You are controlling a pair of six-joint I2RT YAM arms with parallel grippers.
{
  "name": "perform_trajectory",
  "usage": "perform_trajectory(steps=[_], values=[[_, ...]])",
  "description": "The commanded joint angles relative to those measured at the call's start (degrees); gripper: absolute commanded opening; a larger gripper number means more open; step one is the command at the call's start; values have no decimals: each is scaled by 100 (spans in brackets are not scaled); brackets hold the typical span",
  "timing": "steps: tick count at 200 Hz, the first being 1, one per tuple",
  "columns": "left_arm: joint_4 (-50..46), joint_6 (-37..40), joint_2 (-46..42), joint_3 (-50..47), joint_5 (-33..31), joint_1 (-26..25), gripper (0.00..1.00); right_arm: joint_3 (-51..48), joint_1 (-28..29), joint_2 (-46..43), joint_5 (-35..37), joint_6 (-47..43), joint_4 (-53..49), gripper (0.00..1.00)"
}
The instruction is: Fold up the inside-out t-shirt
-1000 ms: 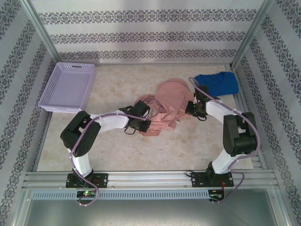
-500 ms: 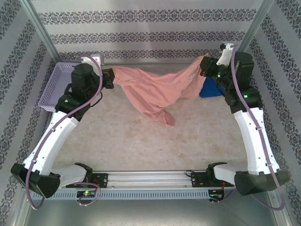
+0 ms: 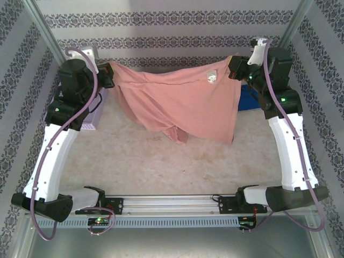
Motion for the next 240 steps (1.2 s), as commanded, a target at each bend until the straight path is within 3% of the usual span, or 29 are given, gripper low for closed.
perform_trajectory(steps=[1,38,64,84,101,127,135,160,187,207,240], values=[[39,187,29,606,71,56,0,301,95,-86,0,-174,149,0],[-119,235,673,1470,293,60,0,505,142,-94,86,-197,168,0],[-458,352,1786,2327,154,53,0,665,94,115,413,-95,288,0],[-202,328,2675,3055,134,54,0,972,-58,409,541,45,530,0],[24,86,3633,4222,248,46,0,1530,-236,694,623,151,669,0],[102,-380,5306,6959,600,-20,0,2703,-278,1090,723,96,642,0],[393,-485,5538,7318,630,-28,0,3032,-270,1163,684,68,608,0],[1227,-486,5337,6723,571,-28,0,3504,-82,1145,629,-146,654,0],[1023,-325,5360,6391,640,55,0,3289,718,893,836,-799,401,0],[599,-193,5433,5807,639,216,1,2127,1598,464,1123,-974,610,0],[412,14,5219,3700,410,746,10,-474,3151,160,1676,-96,1439,0]])
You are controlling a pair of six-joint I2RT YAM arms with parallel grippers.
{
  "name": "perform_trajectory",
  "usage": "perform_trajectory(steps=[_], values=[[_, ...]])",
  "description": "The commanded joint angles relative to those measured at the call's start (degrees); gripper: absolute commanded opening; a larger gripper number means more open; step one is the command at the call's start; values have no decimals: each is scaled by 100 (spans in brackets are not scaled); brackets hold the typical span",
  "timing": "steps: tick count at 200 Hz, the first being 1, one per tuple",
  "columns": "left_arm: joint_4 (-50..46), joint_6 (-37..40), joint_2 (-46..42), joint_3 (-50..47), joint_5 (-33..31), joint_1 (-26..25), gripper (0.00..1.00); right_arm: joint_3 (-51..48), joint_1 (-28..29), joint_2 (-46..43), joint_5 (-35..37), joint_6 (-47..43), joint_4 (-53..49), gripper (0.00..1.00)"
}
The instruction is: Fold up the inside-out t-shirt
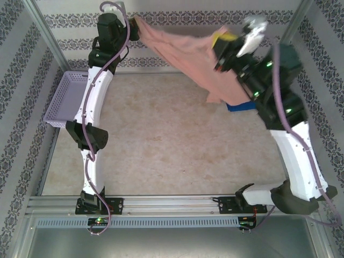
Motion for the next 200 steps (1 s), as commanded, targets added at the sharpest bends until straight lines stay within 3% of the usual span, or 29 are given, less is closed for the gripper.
perform_trajectory(steps=[1,12,19,32,43,60,75,112,132,161,175,200], values=[[-221,238,-6,-1390,-176,523,11,-1570,947,171,613,549,634,0],[-144,254,-85,-2152,-348,783,24,-2441,1477,310,911,1018,1204,2],[-146,244,-76,-2515,-420,959,39,-2826,1762,529,1001,1348,1443,6],[-437,174,7,-2872,-615,1265,57,-3090,2204,1119,758,1753,1566,19],[-669,75,-21,-3147,-822,1485,63,-2978,2544,1613,482,1794,1441,34],[-418,-47,-466,-3951,-775,1670,69,-2754,2841,1964,133,1665,1066,39],[-237,-157,-990,-4559,-429,1676,73,-2839,2761,1860,90,1468,789,47],[544,-997,-2609,-6811,1104,1292,74,-3474,1424,1332,266,1165,-491,52],[529,-1038,-3311,-7965,1088,590,74,-3989,309,1149,365,1307,-1047,53],[158,-1064,-3610,-9053,766,-153,74,-4852,-1282,990,109,1483,-813,57],[91,-1131,-3629,-9403,681,-373,74,-4979,-1689,1169,-70,1464,-753,61],[-27,-1254,-3700,-9819,562,-792,75,-4981,-1927,1582,11,1294,-940,63]])
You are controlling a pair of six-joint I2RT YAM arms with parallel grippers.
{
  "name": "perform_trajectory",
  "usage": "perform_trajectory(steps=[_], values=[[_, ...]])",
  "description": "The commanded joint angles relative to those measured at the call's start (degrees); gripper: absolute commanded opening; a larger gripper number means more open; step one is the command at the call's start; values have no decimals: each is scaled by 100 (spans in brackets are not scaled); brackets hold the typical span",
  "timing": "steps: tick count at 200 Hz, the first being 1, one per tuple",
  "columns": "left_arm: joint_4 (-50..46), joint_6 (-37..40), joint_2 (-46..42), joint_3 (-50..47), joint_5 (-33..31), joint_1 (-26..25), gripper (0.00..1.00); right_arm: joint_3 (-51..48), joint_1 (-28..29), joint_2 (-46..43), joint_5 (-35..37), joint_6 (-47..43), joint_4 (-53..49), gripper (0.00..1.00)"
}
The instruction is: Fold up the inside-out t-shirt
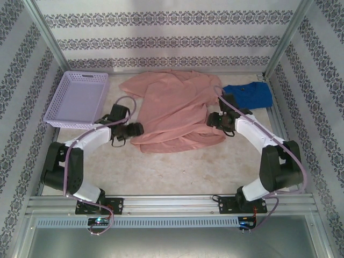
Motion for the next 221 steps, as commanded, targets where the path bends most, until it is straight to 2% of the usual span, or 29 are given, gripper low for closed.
perform_trajectory(steps=[1,35,61,78,108,117,138,159,175,197,221], values=[[-231,-253,-124,-249,-200,-330,75,-18,-87,278,-143,-125,-214,63],[103,-420,-75,-455,-227,-670,75,-40,-384,630,-180,-316,-163,64],[508,-395,402,-345,-239,-790,68,130,-459,1090,-583,-352,-29,58],[772,-372,720,-283,-321,-852,50,149,-466,1219,-685,-365,61,44],[1139,-231,757,-292,-510,-850,0,170,-520,902,-1011,-537,217,6],[1048,-108,550,-214,-690,-848,0,172,-520,566,-1273,-544,237,0],[429,96,-618,-25,-1459,-850,0,250,-529,-589,-1893,-321,130,0],[-153,365,-2242,322,-2556,-816,0,584,-531,-1974,-1916,-32,-12,0],[-459,693,-3081,986,-3042,-775,0,989,-479,-2758,-1793,229,177,0],[-820,1056,-3516,2167,-3177,-767,0,1805,-318,-3308,-1498,250,154,0],[-854,1389,-3508,3168,-3190,-770,0,2672,-184,-3512,-1089,100,72,0]])
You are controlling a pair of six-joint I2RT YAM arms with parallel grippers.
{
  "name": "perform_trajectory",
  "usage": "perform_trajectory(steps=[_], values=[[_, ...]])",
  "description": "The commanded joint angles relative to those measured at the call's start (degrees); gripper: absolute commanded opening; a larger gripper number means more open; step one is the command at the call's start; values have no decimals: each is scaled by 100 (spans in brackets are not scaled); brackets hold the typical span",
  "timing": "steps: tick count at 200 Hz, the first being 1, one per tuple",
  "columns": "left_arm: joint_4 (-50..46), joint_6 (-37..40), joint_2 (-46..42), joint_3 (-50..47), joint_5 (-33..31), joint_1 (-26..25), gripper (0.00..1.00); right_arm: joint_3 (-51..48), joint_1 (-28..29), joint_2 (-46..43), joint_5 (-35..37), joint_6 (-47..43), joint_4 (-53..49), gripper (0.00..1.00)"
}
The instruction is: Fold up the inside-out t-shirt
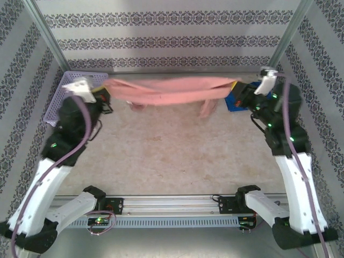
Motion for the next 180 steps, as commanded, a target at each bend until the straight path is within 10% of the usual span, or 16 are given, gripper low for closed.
perform_trajectory(steps=[1,37,76,146,180], values=[[-533,650,74,607,-433,31,0,589,121,-73,443,22,-117,0],[-612,1274,1391,2103,-818,246,0,1475,167,496,985,-240,329,0],[-578,972,3227,3821,67,1448,0,2395,97,1899,1370,-372,1377,0],[-1143,850,5666,8257,1152,2114,0,5951,-60,4382,678,-309,1141,0],[-1306,822,5053,7763,1520,2116,0,6404,3,4468,222,-301,489,0]])
